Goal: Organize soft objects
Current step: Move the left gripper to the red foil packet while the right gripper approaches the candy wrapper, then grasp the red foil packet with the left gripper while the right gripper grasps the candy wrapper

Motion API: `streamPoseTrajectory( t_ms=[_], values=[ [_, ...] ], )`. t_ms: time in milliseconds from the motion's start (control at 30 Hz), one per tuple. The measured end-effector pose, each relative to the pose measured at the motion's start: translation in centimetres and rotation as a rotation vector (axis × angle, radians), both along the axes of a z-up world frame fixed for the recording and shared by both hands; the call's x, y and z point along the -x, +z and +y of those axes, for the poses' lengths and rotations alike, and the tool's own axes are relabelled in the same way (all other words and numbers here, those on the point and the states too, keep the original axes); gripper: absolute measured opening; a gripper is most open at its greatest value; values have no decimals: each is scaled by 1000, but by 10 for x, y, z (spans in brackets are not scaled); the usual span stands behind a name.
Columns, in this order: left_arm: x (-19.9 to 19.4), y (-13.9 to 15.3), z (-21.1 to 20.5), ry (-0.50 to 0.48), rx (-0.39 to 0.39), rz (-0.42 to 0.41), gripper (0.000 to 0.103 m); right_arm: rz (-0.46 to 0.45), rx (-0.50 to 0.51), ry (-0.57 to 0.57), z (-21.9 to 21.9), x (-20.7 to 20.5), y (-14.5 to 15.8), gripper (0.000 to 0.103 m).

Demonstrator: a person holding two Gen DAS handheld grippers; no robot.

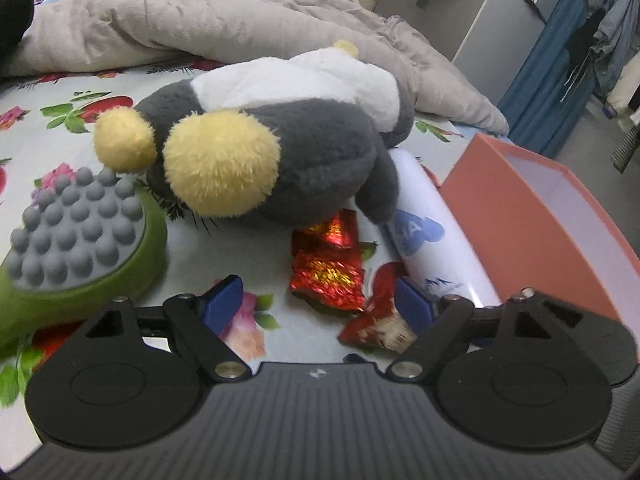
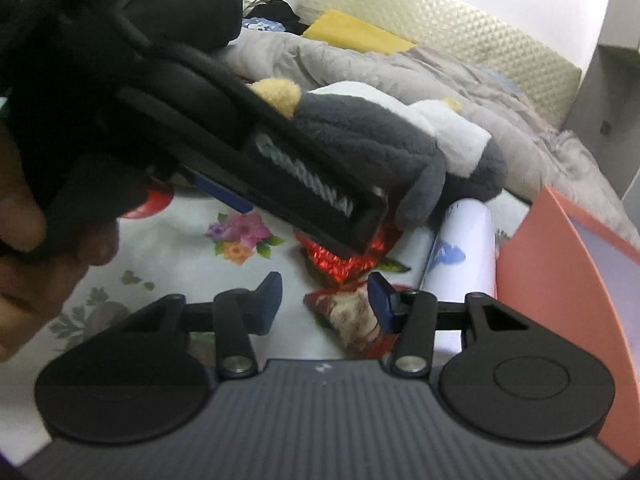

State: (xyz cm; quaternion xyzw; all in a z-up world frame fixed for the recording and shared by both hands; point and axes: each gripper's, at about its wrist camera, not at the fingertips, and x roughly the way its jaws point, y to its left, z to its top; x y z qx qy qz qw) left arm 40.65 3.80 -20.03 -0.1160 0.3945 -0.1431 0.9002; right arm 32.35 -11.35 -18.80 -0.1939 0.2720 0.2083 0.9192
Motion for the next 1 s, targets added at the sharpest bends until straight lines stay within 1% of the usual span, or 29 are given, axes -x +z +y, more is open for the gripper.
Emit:
streamPoseTrajectory(
  t_ms=[100,233,300,367,567,633,667,700,733,767,900,967,1000],
  values=[
    [-11,-8,0,-25,25,13,85,-18,64,8,7,-7,-5,50],
    [-23,-14,-5,-52,8,14,80,-4,119,-2,7,-14,-13,50],
    [-28,-17,-6,-58,14,21,77,32,110,-14,4,-18,-15,49],
    [-32,-20,-9,-71,10,25,76,41,102,-15,2,-18,-15,41],
    [-36,-21,-19,-82,-36,8,76,60,91,-32,0,-16,-13,36],
    [-34,-22,-22,-78,-71,4,69,66,90,-34,0,-13,-12,36],
    [-34,-22,-24,-82,-93,0,64,68,90,-32,1,-11,-12,36],
    [-34,-21,-26,-97,-99,-2,58,70,87,-32,1,-9,-11,36],
    [-34,-21,-27,-107,-90,6,55,72,86,-31,1,-7,-11,36],
    [-33,-21,-27,-107,-89,10,55,70,90,-28,1,-3,-12,35],
    [-25,-18,-32,-98,-127,6,53,68,95,-25,0,13,-12,35],
    [-20,-17,-33,-86,-127,14,52,72,91,-24,-3,19,-11,35],
    [-17,-16,-32,-80,-122,17,47,77,86,-27,-4,21,-10,35]
  ],
)
